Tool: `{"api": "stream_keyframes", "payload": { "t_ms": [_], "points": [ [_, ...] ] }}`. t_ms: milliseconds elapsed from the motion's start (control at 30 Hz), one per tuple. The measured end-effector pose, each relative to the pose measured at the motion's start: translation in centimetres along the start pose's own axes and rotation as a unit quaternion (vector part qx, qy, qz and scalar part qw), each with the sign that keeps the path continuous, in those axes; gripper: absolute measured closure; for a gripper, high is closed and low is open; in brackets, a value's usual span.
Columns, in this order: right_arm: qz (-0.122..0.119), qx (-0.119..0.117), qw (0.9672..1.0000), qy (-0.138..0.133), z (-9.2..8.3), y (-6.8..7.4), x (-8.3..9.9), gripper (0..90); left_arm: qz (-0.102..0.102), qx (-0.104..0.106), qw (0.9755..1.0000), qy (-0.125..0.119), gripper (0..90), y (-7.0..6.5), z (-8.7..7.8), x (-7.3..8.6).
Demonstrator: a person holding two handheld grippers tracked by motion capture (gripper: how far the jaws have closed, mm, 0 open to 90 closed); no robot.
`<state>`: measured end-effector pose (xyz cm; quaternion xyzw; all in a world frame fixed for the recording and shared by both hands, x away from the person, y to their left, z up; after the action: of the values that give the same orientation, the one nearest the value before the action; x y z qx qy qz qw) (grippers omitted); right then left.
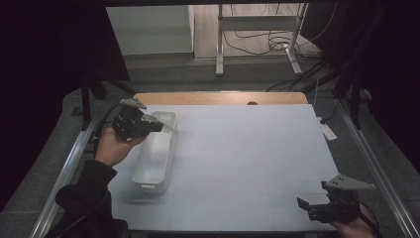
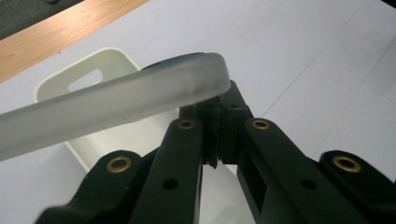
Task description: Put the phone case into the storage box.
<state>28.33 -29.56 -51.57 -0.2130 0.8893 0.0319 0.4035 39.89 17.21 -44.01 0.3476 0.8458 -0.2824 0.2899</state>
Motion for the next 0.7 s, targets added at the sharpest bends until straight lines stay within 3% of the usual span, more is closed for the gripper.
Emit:
{"api": "stream_keyframes", "payload": {
  "t_ms": [333, 700],
  "points": [
    [0.003, 0.012, 0.9999, -0.001, -0.3, -0.4, 0.2, 0.0, -0.016, -0.021, 0.9996, 0.011, 88.2, 1.6, -0.3, 0.0],
    [0.002, 0.008, 1.0, 0.0, -0.3, -0.4, 0.3, 0.0, -0.027, -0.053, 0.9975, 0.038, 88.2, 3.4, 0.8, -0.2]
  ]
}}
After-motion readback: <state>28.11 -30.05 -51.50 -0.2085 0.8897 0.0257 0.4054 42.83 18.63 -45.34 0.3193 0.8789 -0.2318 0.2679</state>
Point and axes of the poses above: each handheld gripper's, and its own axes: z roughly forward along the jaws, x roughly out of its underside, y roughly to its left, the point moved 10 cm from there along z, roughly forward along the jaws, and after that the axes turned 12 degrees about x, right-handed, at the moved point
